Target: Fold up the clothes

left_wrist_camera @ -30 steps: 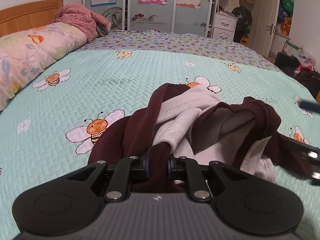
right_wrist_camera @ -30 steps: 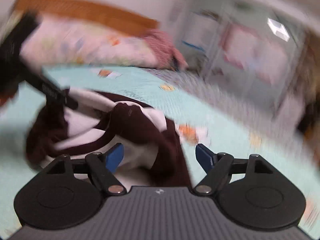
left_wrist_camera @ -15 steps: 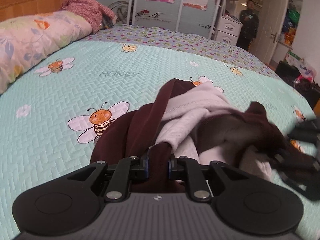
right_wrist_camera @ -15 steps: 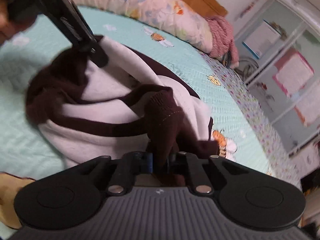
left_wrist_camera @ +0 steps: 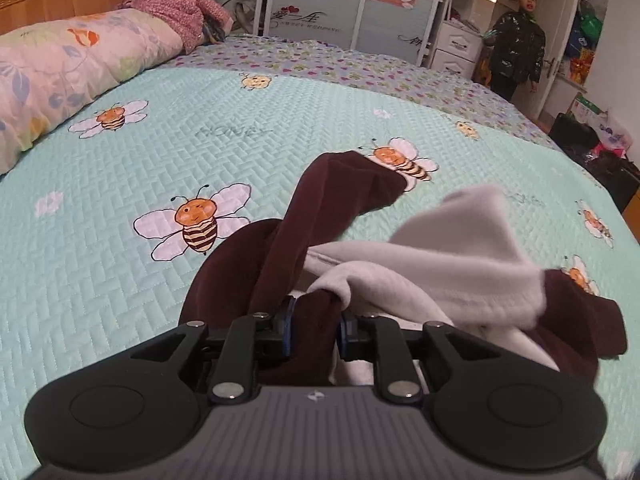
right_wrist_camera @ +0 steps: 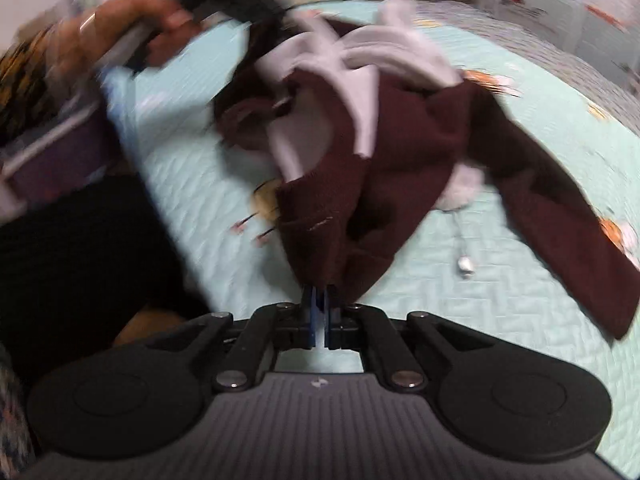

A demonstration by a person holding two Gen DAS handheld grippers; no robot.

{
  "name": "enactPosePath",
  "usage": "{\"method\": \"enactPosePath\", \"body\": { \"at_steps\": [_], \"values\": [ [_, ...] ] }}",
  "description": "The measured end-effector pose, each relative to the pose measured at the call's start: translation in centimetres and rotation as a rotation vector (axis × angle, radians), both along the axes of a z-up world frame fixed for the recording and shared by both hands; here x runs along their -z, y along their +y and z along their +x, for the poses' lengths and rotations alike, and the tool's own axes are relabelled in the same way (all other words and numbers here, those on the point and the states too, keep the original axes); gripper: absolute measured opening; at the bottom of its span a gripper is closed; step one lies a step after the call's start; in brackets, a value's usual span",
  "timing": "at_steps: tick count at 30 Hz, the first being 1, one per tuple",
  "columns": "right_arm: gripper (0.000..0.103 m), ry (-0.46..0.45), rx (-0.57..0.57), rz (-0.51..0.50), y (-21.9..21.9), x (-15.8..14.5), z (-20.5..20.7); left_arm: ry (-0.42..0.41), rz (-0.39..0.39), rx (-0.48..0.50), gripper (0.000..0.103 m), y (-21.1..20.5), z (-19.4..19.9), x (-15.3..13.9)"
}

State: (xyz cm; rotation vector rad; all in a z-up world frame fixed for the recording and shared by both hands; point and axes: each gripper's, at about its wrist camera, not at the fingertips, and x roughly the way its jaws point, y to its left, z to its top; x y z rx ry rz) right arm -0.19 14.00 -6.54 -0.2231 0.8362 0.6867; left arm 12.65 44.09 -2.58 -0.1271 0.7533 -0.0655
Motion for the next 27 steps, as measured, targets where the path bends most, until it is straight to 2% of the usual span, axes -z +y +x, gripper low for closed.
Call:
{"method": "enactPosePath", "body": {
  "at_steps": [2, 4, 6, 7, 9, 11, 13, 16, 17, 20, 22, 23, 24, 25, 27],
  "values": [
    [0.01, 0.036, 0.059, 0.132, -2.4, -1.5, 1.1, -0.011, 0.003, 0.003, 0.023, 0.1, -0.8, -0.5],
    [0.015, 0.034, 0.1, 0.247, -4.5, -2.9, 1.8, -0.022, -0.008, -0.002, 0.024, 0.6, -1.6, -0.9],
    [0.03, 0.043, 0.146, 0.363, -6.5, -3.7, 2.4, -0.028, -0.032, 0.0, 0.024, 1.0, -2.4, -1.2],
    [0.034, 0.042, 0.192, 0.408, -7.5, -3.8, 2.7, -0.032, -0.042, 0.004, 0.024, 1.0, -2.7, -1.4],
    [0.054, 0.034, 0.322, 0.473, -8.9, -3.8, 3.7, -0.06, -0.018, 0.027, 0.024, 0.4, -3.4, -2.2],
    [0.058, 0.052, 0.448, 0.528, -9.8, -3.4, 5.3, -0.103, 0.026, 0.061, 0.025, -0.6, -4.1, -3.2],
    [0.058, 0.082, 0.523, 0.557, -9.9, -2.9, 7.4, -0.146, 0.037, 0.103, 0.027, -1.5, -4.6, -4.5],
    [0.064, 0.152, 0.563, 0.57, -7.9, -2.0, 11.1, -0.182, 0.067, 0.162, 0.028, -2.9, -4.6, -5.8],
    [0.069, 0.186, 0.573, 0.582, -7.3, -1.5, 12.5, -0.187, 0.102, 0.187, 0.029, -3.6, -4.3, -5.9],
    [0.069, 0.303, 0.573, 0.605, -4.9, 0.3, 17.1, -0.193, 0.223, 0.282, 0.031, -6.5, -3.1, -5.7],
    [0.069, 0.338, 0.56, 0.574, -3.3, 1.6, 19.5, -0.194, 0.285, 0.367, 0.033, -8.5, -2.0, -5.3],
    [0.057, 0.338, 0.565, 0.56, -2.8, 2.3, 20.1, -0.196, 0.316, 0.409, 0.035, -9.5, -1.6, -5.0],
    [0.016, 0.331, 0.567, 0.577, -2.7, 2.8, 20.1, -0.197, 0.346, 0.459, 0.036, -10.6, -1.1, -4.6],
    [0.006, 0.322, 0.565, 0.608, -2.7, 3.3, 20.0, -0.197, 0.376, 0.506, 0.037, -11.7, -0.7, -4.1],
    [0.004, 0.294, 0.593, 0.66, -3.8, 3.7, 18.8, -0.188, 0.436, 0.576, 0.037, -13.5, 0.3, -2.9]
  ]
}}
